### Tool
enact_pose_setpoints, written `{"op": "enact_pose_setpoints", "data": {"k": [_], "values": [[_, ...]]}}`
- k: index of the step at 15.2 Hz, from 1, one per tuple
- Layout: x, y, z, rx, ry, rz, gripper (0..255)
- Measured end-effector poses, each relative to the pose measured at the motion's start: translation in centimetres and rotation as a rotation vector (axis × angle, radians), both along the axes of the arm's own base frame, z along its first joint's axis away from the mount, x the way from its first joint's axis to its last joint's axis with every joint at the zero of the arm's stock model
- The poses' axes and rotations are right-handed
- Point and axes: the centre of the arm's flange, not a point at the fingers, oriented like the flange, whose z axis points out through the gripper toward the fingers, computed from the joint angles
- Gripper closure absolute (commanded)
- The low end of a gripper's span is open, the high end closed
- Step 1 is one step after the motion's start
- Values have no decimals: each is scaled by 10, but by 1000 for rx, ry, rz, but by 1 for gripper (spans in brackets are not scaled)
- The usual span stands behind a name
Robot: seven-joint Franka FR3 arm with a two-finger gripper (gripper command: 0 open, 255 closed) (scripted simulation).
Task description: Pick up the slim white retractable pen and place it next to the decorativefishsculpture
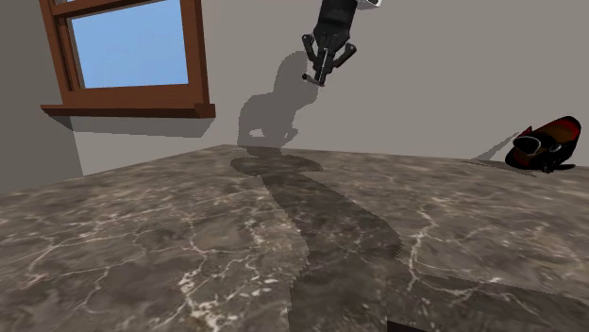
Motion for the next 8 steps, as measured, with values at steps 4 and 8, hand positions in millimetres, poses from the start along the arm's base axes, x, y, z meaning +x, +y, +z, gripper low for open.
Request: {"op": "enact_pose_setpoints", "data": {"k": [4,8], "values": [[16,-55,-6,1,0,-1,255],[33,-106,-1,0,0,0,255]]}}
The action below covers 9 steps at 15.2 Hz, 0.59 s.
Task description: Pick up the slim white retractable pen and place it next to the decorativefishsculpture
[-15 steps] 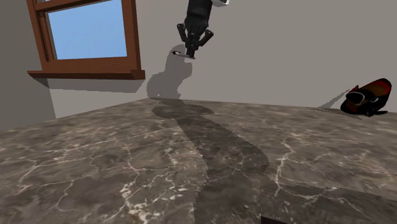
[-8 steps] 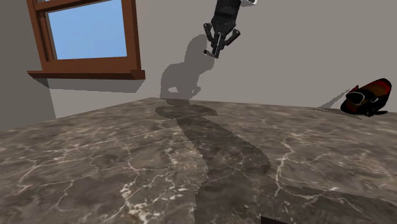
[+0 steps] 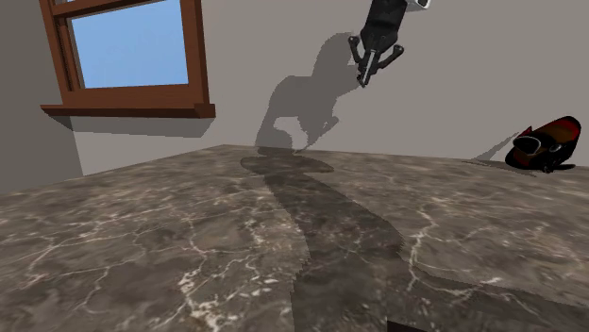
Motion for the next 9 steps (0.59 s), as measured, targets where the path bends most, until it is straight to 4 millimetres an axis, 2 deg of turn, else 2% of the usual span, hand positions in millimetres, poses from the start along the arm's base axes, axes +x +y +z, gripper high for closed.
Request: {"op": "enact_pose_setpoints", "data": {"k": [9], "values": [[36,-110,-1,0,0,0,255]]}}
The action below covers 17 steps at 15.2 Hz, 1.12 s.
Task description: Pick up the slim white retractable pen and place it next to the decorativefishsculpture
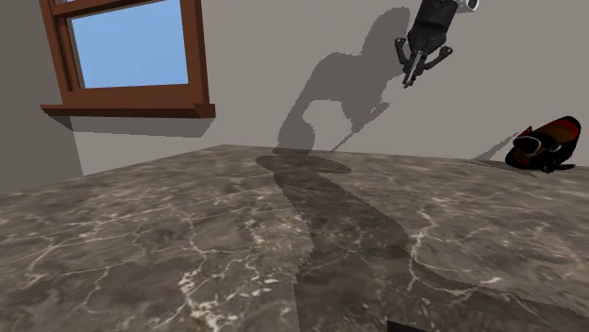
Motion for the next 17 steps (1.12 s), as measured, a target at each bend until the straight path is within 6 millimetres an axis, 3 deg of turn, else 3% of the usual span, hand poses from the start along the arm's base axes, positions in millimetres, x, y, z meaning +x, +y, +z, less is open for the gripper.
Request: {"op": "enact_pose_setpoints", "data": {"k": [6,17], "values": [[23,-69,-2,0,1,-1,255],[26,-78,-56,0,1,1,255]]}}
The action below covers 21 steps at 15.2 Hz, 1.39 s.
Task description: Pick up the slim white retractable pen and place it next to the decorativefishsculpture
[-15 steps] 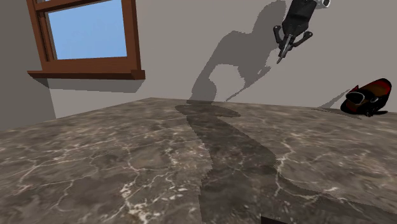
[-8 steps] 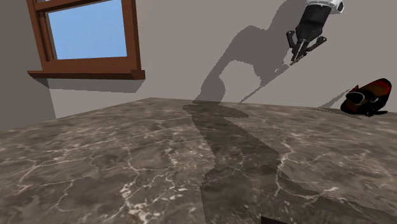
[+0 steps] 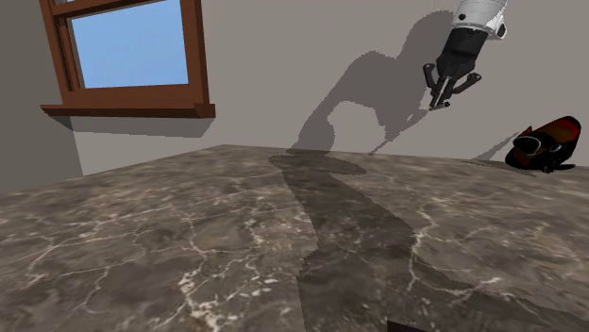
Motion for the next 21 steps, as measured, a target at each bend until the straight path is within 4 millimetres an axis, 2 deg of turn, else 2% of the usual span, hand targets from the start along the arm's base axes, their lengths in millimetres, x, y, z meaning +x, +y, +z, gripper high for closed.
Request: {"op": "enact_pose_setpoints", "data": {"k": [21], "values": [[-1,0,-112,0,0,0,255]]}}
